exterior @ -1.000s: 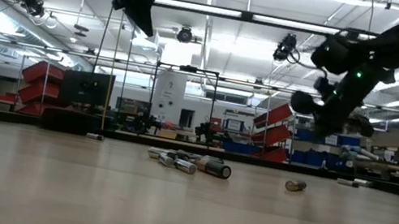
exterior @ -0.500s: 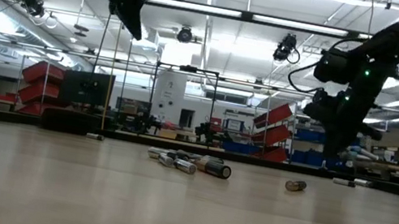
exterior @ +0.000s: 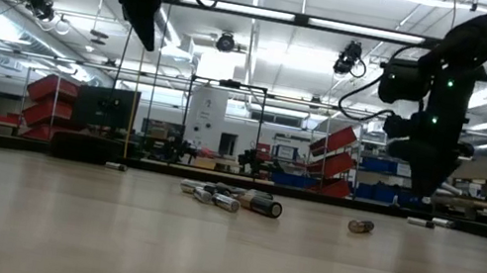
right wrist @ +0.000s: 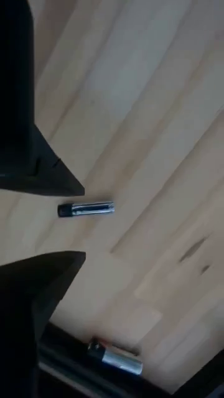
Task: Sort batteries
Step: Put the silver battery into the orange bin
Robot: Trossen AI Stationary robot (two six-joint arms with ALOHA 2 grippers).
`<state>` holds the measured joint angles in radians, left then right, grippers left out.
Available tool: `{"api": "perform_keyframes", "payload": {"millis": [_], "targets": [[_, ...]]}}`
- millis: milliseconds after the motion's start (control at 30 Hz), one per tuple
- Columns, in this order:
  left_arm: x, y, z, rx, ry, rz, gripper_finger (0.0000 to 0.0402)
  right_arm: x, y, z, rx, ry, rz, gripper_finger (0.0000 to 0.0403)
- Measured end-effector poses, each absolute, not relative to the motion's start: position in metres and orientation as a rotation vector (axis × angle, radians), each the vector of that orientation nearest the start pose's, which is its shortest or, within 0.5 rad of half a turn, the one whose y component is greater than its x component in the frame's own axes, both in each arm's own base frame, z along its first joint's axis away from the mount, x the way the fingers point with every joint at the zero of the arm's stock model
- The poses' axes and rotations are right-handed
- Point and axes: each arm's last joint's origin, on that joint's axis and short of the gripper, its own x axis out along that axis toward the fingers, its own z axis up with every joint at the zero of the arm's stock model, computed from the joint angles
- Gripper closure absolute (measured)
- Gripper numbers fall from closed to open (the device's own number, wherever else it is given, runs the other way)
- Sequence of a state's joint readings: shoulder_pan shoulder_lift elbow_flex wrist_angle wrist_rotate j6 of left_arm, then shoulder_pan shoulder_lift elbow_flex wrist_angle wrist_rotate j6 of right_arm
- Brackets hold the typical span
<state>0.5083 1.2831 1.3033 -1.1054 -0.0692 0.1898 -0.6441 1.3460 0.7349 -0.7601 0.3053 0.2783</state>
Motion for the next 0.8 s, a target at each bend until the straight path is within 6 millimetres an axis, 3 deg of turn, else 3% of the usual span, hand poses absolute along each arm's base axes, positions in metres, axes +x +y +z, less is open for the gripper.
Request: {"api": "perform_keyframes", "payload": {"millis": [133, 400, 633, 800], "targets": [[0.204, 0.116, 0.336, -0.072, 1.112, 0.414, 0.0401, 0.171, -0.139, 0.165, 0.443, 1.306, -0.988, 0.0239], [0.203, 0.116, 0.336, -0.072, 1.113, 0.414, 0.0401, 0.173, -0.153, 0.136, 0.445, 1.416, -0.982, 0.0238], [0.204, 0.116, 0.336, -0.071, 1.111, 0.415, 0.0401, 0.171, -0.160, 0.127, 0.475, 1.453, -0.956, 0.0243], [0.205, 0.116, 0.337, -0.068, 1.099, 0.418, 0.0401, 0.170, -0.162, 0.127, 0.520, 1.435, -0.921, 0.0274]]}}
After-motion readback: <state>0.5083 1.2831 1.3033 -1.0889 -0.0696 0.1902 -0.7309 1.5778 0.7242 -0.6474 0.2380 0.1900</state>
